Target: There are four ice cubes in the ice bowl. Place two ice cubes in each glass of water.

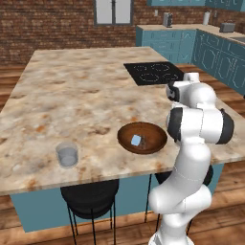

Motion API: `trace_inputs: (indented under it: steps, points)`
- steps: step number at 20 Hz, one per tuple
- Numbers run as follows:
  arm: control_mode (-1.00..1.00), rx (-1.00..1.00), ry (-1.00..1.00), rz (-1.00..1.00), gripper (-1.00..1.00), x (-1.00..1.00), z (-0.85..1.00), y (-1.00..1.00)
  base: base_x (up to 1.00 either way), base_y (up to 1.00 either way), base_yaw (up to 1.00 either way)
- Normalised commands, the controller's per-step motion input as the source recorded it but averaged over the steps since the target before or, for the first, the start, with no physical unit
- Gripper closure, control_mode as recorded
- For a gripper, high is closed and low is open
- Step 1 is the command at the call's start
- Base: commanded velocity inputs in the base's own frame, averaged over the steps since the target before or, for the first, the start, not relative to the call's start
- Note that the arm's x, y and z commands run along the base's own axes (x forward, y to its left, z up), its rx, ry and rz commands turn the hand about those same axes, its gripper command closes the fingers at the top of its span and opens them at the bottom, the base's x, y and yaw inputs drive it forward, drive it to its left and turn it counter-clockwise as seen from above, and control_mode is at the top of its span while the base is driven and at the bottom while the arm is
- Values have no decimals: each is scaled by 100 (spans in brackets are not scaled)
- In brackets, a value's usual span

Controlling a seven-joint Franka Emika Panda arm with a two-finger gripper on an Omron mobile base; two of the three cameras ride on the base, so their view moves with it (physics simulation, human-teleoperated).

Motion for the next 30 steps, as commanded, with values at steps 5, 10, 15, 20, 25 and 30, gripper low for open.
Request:
trace_inputs:
  steps: [5, 10, 15, 20, 25, 30]
  points:
    - [-100, -1, 0, -9, 100, 6, 0, -2, 0, 0, 0]
    - [-100, 0, -1, -10, 100, 0, -2, 0, 0, 0, 0]
    - [-100, 0, -4, -11, 100, 12, -2, 0, 0, 0, 0]
    - [-100, 0, -2, -11, 100, 10, -3, 0, 0, 0, 0]
    - [-100, 0, -3, -10, 100, 3, -10, 0, 0, 0, 0]
    - [-100, 0, -2, -9, 100, 3, -3, 0, 0, 0, 0]
